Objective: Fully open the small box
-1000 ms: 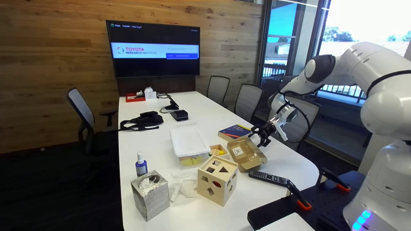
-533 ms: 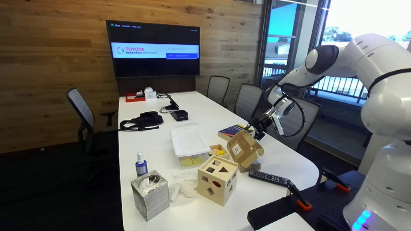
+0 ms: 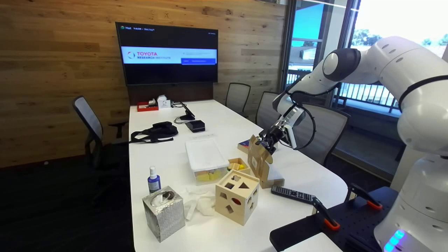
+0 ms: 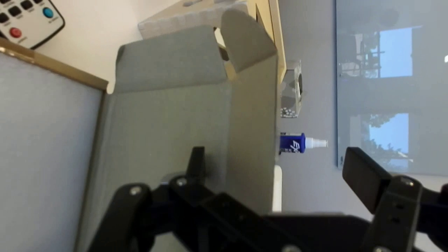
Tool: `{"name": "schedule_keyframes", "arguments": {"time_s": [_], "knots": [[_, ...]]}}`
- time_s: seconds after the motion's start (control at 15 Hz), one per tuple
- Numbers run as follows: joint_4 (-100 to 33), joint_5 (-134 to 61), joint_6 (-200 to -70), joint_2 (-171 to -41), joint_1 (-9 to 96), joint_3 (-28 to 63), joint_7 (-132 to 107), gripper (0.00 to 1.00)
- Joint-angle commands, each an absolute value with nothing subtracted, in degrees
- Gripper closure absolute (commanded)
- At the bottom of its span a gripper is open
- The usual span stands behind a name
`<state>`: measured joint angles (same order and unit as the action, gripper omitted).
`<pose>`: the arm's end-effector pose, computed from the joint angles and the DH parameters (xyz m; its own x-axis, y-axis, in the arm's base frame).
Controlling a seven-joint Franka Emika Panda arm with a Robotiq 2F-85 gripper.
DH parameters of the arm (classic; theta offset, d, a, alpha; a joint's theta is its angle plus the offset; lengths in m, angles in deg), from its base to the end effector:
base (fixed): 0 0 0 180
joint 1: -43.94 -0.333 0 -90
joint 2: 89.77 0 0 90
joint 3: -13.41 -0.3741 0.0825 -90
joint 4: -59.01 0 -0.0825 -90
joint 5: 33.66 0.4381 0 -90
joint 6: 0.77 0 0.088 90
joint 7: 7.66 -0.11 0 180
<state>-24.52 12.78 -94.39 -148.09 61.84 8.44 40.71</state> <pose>0.7004 -0.0915 0.0543 0.9588 0.2519 -0.1313 -0.0072 -0.4407 -0.8976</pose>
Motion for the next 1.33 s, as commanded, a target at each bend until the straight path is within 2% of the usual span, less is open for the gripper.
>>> {"name": "schedule_keyframes", "arguments": {"time_s": [0.0, 0.8, 1.27], "knots": [[-23.1, 8.0, -92.0, -147.7, 57.6, 8.6, 39.3, 0.0], [-8.3, -8.5, -90.1, -155.8, 49.4, 5.3, 28.5, 0.0], [10.7, -18.3, -74.3, -168.1, 44.4, 4.5, 24.5, 0.0]]}}
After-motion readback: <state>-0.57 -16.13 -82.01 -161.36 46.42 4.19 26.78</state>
